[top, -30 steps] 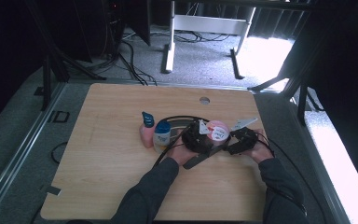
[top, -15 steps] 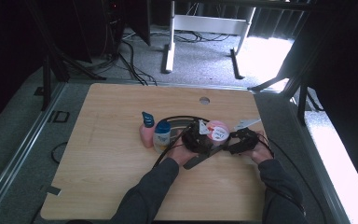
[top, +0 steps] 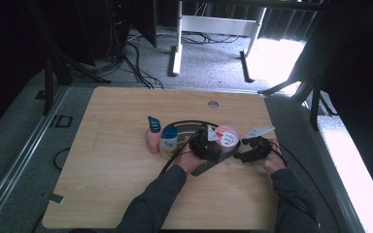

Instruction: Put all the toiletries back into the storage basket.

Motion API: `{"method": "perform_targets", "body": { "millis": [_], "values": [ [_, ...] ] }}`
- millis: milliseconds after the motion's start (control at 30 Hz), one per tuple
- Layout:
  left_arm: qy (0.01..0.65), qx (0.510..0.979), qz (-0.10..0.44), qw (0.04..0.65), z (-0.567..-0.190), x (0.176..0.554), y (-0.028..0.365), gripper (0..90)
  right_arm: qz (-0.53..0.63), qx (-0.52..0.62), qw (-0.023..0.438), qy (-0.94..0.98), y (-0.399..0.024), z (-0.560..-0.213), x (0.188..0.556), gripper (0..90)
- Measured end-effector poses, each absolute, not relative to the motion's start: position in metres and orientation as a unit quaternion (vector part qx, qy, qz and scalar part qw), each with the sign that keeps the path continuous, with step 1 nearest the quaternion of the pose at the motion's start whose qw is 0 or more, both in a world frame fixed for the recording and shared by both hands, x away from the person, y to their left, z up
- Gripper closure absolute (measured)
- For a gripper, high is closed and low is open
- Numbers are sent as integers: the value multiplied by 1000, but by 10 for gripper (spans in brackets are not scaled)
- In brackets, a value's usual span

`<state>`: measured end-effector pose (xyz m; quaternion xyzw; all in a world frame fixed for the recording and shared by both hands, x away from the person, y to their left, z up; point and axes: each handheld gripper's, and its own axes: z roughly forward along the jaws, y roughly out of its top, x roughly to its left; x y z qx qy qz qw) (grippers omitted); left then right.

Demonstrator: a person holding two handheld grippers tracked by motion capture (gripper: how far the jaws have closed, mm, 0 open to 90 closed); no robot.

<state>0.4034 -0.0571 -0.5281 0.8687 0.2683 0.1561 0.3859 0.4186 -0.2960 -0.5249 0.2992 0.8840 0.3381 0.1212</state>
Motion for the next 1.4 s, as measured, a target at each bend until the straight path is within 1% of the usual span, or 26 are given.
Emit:
{"method": "perform_targets", "body": {
  "millis": [267, 367, 433, 467, 600, 867, 1033, 1133, 1300, 1400],
  "values": [
    [266, 869, 151, 390, -528, 402, -57, 405, 333, 304, 105, 886, -296, -532, 421, 245],
    [263, 870, 152, 388, -528, 402, -56, 405, 333, 304, 107, 886, -296, -532, 420, 245],
    [265, 869, 151, 390, -528, 401, -56, 422, 330, 302, 109, 888, -295, -533, 420, 247],
    [266, 869, 147, 391, -527, 401, -55, 432, 330, 304, 109, 887, -296, -533, 420, 255],
    [263, 869, 142, 394, -524, 395, -53, 427, 340, 313, 105, 880, -300, -532, 418, 307],
    [258, 866, 129, 409, -518, 385, -46, 429, 343, 328, 105, 874, -306, -536, 403, 340],
    [251, 869, 117, 411, -520, 377, -44, 430, 345, 331, 108, 872, -299, -540, 390, 346],
    [246, 870, 114, 412, -519, 372, -42, 434, 346, 331, 105, 872, -295, -542, 383, 365],
    [249, 864, 109, 423, -517, 364, -35, 435, 338, 339, 113, 871, -292, -548, 374, 381],
    [247, 867, 101, 421, -517, 363, -30, 443, 336, 347, 127, 866, -292, -549, 369, 385]
  ]
}}
